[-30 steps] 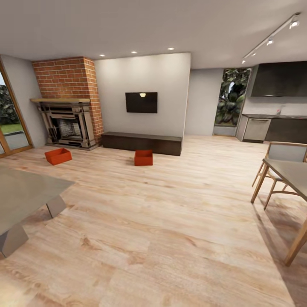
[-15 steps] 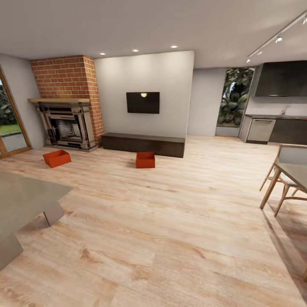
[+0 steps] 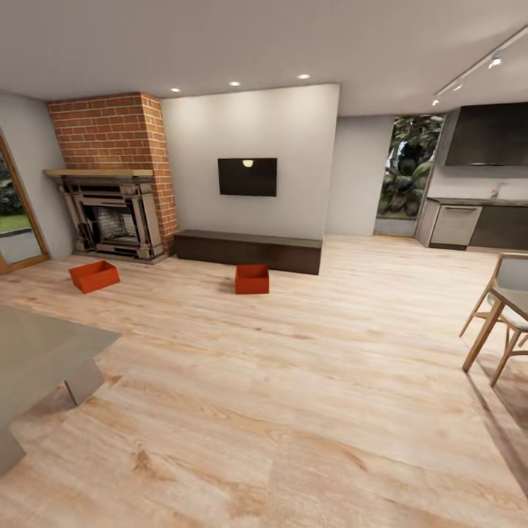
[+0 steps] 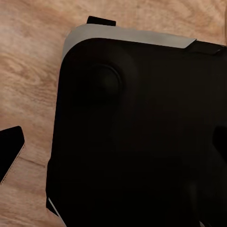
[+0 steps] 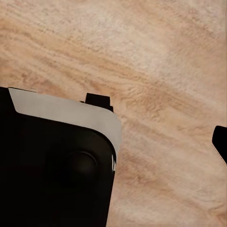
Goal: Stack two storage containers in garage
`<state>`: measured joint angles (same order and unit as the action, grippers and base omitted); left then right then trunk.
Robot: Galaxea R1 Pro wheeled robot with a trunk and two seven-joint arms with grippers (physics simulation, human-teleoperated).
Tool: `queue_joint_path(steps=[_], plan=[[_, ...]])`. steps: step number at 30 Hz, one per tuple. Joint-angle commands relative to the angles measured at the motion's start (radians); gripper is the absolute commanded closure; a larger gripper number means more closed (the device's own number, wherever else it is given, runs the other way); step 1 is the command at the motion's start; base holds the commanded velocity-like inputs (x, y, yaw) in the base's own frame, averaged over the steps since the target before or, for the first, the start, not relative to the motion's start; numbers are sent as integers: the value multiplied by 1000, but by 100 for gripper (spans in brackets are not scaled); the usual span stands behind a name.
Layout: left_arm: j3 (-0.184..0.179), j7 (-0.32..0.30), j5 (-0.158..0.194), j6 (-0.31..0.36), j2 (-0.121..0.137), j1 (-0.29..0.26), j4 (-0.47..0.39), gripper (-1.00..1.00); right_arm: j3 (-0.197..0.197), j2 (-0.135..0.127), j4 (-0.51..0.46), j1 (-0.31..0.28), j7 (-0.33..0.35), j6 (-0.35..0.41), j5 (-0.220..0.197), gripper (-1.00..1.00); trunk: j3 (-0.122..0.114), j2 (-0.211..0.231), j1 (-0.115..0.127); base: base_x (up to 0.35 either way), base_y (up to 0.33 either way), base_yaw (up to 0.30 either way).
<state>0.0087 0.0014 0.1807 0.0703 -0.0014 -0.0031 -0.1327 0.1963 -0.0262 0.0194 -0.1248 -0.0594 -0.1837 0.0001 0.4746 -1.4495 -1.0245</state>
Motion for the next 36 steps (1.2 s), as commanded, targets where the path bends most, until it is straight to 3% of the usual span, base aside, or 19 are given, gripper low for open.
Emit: queue_joint_path(steps=[1, 15, 36], plan=[[1, 0, 8, 6, 0, 0, -2, -100, 7, 0, 2, -1, -4, -4, 0, -100, 1, 0, -1, 322, 72, 0], [1, 0, 8, 5, 0, 0, -2, -100, 14, 0, 2, -1, -3, -3, 8, -100, 1, 0, -1, 322, 72, 131], [-1, 0, 7, 5, -1, 0, -2, -100, 19, 0, 2, -1, -7, -5, 8, -100, 1, 0, -1, 322, 47, 6]])
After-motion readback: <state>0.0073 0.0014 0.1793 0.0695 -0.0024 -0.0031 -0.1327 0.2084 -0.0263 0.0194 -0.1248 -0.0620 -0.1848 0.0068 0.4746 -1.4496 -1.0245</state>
